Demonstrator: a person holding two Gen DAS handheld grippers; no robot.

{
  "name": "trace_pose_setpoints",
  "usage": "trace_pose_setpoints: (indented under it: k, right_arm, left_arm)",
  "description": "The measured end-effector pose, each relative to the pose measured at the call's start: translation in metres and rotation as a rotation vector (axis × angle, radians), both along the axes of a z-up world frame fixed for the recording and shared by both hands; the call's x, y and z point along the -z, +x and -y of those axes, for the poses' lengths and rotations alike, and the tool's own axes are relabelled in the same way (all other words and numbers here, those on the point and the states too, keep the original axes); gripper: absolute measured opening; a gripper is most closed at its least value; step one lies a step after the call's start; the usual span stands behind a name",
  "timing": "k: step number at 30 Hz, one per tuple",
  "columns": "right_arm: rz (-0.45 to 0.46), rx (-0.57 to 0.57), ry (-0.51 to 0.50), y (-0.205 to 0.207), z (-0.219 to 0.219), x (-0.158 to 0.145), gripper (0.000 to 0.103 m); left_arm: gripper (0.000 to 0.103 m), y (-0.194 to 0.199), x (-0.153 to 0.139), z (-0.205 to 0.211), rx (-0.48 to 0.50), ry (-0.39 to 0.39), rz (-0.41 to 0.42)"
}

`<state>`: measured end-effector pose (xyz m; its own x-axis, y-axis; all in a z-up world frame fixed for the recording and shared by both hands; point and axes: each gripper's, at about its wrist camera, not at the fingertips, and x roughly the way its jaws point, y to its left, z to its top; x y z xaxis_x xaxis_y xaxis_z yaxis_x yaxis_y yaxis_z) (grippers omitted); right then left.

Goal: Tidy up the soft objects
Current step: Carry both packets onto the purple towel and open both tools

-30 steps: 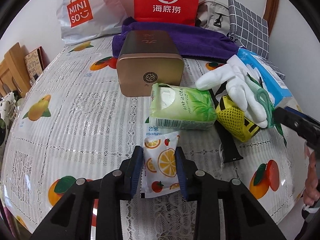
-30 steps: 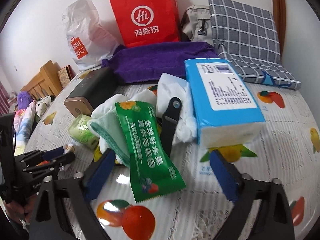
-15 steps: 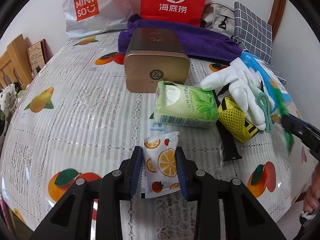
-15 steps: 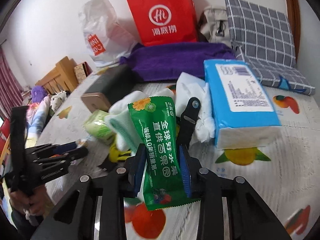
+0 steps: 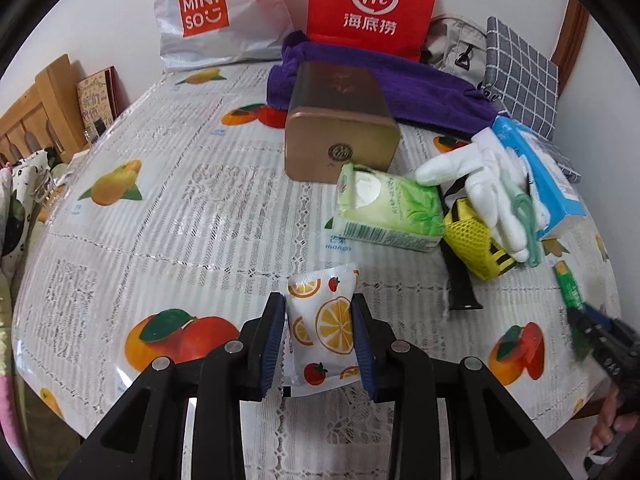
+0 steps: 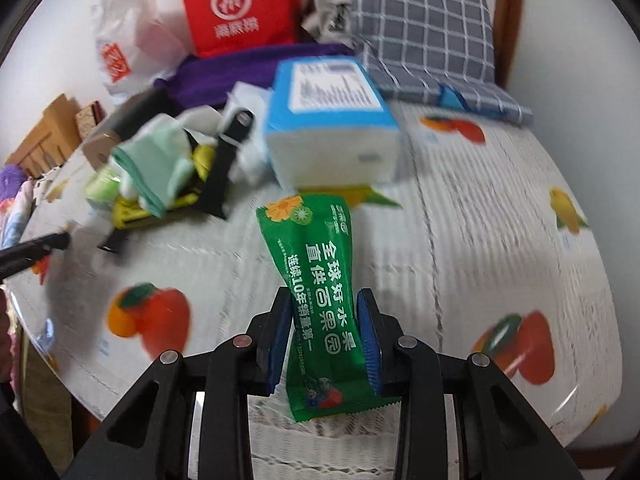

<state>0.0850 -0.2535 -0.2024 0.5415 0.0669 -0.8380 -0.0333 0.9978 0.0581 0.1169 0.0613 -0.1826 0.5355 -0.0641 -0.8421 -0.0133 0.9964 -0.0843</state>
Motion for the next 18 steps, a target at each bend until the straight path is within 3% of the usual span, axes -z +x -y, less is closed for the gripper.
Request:
trace_pose_setpoints:
  k: [6, 18]
  right_arm:
    - [0.000, 0.014, 0.034, -0.009, 0.003, 0.003, 0.033]
    - [0.080, 0.002, 0.078, -0.001, 0.008, -0.053, 0.033]
  left_arm:
    - [0.031, -0.003, -0.019, 0.006, 0.005, 0.004, 0.015]
    - [0.031, 0.011, -0.065, 0.014, 0.012, -0.001, 0.069]
